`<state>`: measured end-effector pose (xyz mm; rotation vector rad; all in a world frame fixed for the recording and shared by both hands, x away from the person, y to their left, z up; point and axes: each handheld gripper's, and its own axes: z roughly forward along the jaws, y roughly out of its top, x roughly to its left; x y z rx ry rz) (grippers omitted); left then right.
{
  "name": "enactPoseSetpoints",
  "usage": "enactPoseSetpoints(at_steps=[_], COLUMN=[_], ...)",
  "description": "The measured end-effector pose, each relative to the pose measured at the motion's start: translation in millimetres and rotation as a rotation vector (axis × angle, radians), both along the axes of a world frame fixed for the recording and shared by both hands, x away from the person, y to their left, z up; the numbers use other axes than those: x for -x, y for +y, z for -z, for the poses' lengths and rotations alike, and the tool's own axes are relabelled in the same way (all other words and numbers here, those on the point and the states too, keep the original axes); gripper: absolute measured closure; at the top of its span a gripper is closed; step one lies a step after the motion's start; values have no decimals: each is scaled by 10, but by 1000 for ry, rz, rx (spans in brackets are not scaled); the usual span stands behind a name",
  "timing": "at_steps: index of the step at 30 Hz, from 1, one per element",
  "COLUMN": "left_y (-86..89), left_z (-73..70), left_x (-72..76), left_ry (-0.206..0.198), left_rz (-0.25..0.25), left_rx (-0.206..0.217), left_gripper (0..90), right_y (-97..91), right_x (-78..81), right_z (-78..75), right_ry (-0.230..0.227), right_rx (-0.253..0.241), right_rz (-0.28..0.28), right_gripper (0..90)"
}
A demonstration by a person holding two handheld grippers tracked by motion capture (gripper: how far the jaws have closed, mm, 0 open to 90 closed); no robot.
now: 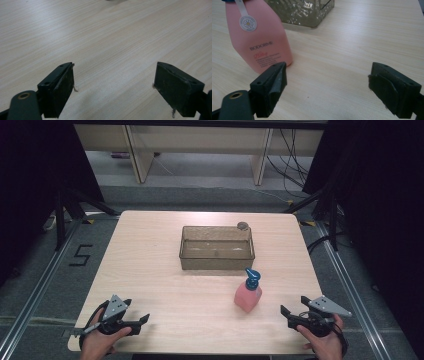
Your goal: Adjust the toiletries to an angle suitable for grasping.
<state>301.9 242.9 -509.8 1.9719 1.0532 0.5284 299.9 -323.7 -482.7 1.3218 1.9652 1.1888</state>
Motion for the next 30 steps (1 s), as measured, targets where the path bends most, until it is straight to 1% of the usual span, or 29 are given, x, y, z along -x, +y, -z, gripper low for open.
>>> enactPoseSetpoints(at_steps=[1, 2, 3, 4, 5, 6, 7, 8, 9, 10, 11, 12, 13, 14, 16, 17, 18, 19, 20, 21, 22, 23, 24, 25, 26, 27, 28, 29, 30], left_y=[14, 29, 29, 23, 16, 15, 24, 25, 25, 27, 27, 28, 20, 21, 27, 29, 29, 27, 30, 27, 27, 29, 32, 32, 25, 25, 26, 41, 32], left_z=[-9, -13, -13, -8, -3, -5, -12, -13, -13, -10, -11, -9, -4, -4, -7, -7, -7, -6, -7, -7, -7, -10, -12, -12, -7, -7, -6, -8, -6], left_x=[2, 2, 2, 5, 6, 11, 11, 10, 10, 12, 13, 13, 13, 13, 12, 12, 12, 14, 13, 14, 14, 14, 14, 13, 12, 12, 10, 3, 6], left_ry=[6, 6, 6, 2, -2, -1, 2, 0, 0, -2, -2, 0, -1, -2, -4, -4, -4, -3, -4, -4, -4, -4, -4, -4, -7, -7, -6, -7, -5], left_rz=[6, 14, 14, 3, -3, -9, -7, -5, -5, -5, -6, -8, -13, -13, -10, -10, -10, -13, -10, -14, -14, -11, -10, -10, -15, -15, -15, -11, -13], left_rx=[-19, -33, -33, -17, 0, 3, -9, -10, -10, -8, -10, -7, 2, 1, -1, -2, -2, 1, -3, 0, 0, -5, -9, -10, 1, 1, 0, -23, -5], left_gripper=[159, 159, 159, 159, 159, 159, 159, 159, 159, 159, 159, 159, 159, 159, 159, 159, 159, 159, 159, 159, 159, 159, 159, 159, 159, 159, 159, 159, 159], right_y=[0, 11, 11, 8, 6, 6, 11, 18, 18, 26, 28, 56, 52, 38, 51, 68, 68, 91, 106, 107, 107, 140, 158, 168, 166, 166, 178, 192, 188], right_x=[-2, -3, -3, -1, -8, -12, -15, -9, -9, -15, -11, 5, -4, -15, -20, -16, -16, -21, -31, -27, -27, -30, -22, -6, -25, -25, -31, -18, -30], right_z=[-1, 0, 0, -9, -5, -9, -9, -15, -15, -9, -17, -22, -21, -27, -32, -34, -34, -45, -38, -54, -54, -55, -62, -82, -80, -80, -80, -87, -90], right_ry=[1, -3, -3, 10, -9, -17, -18, -11, -11, -25, -24, -3, -16, -36, -37, -23, -23, -28, -52, -40, -40, -40, -40, -23, -50, -50, -60, -40, -50], right_rx=[1, -32, -32, -33, -20, -18, -24, -36, -36, -33, -36, -66, -52, -31, -32, -45, -45, -45, -49, -46, -46, -84, -72, -74, -56, -56, -61, -70, -56], right_rz=[3, -7, -7, -9, -7, -17, -20, -22, -22, -23, -28, -18, -25, -37, -46, -43, -43, -55, -51, -67, -67, -84, -70, -79, -89, -89, -91, -89, -94], right_gripper=[157, 158, 158, 160, 161, 162, 163, 163, 163, 158, 158, 158, 158, 158, 158, 158, 158, 158, 158, 157, 157, 157, 157, 157, 157, 157, 157, 157, 158])
